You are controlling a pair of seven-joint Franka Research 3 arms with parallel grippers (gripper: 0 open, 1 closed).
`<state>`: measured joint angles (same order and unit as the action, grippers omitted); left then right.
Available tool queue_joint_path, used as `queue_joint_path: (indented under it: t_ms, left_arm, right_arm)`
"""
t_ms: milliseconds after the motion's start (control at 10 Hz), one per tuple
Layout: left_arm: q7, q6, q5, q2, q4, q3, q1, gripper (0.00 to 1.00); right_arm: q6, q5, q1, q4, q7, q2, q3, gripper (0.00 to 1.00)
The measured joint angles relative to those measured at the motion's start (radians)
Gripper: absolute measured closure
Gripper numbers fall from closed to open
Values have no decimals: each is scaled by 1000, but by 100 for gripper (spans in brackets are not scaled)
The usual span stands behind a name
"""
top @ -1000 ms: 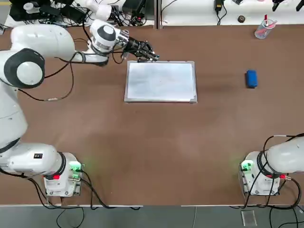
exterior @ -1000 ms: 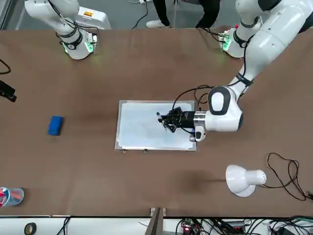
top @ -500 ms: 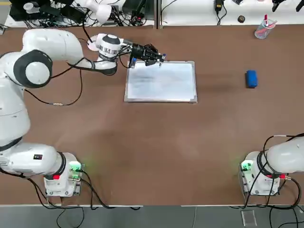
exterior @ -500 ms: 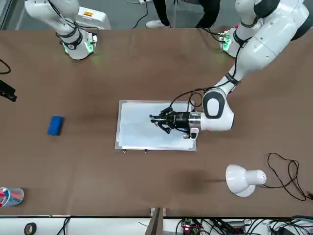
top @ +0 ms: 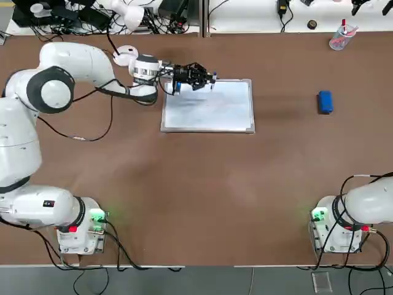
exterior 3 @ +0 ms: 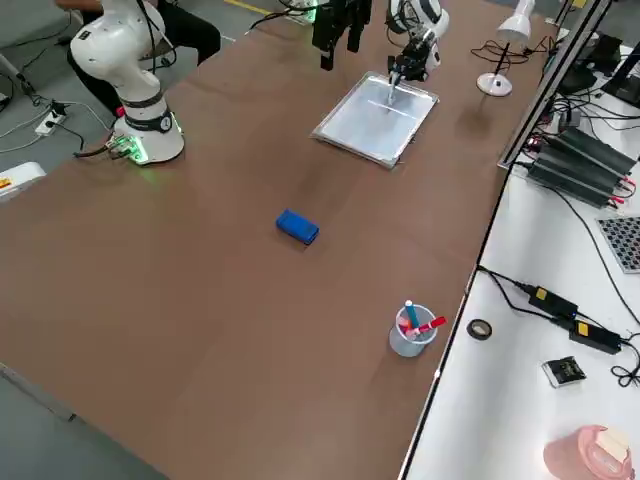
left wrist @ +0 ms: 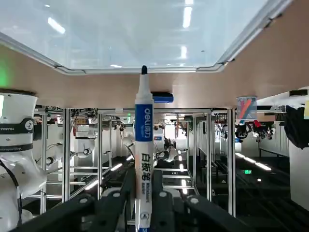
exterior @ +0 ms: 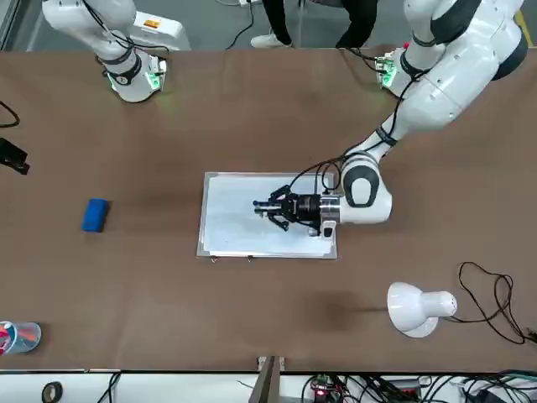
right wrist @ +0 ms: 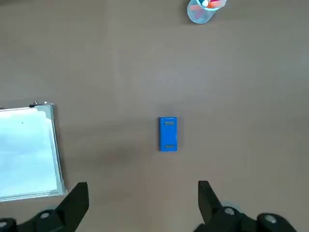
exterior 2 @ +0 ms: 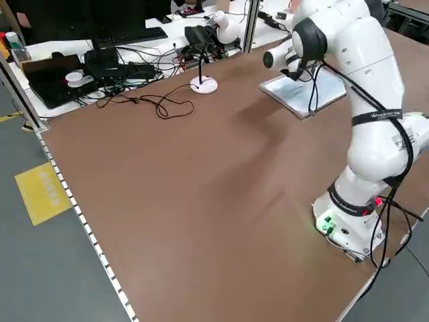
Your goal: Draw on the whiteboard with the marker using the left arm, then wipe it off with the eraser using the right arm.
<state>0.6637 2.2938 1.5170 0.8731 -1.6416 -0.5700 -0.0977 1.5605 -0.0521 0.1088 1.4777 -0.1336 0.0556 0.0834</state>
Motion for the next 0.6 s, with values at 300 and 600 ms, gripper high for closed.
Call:
queue_joint_path:
  t_ms: [300,600]
  left_arm:
    - [-62,0,35,37,3,0,-28,83]
    - [-87,0,51,52,9,0,-38,83]
  right_arm:
    - [0,0,0,0,0,0,0,0]
    - [0,0,1,0,0,0,0,0]
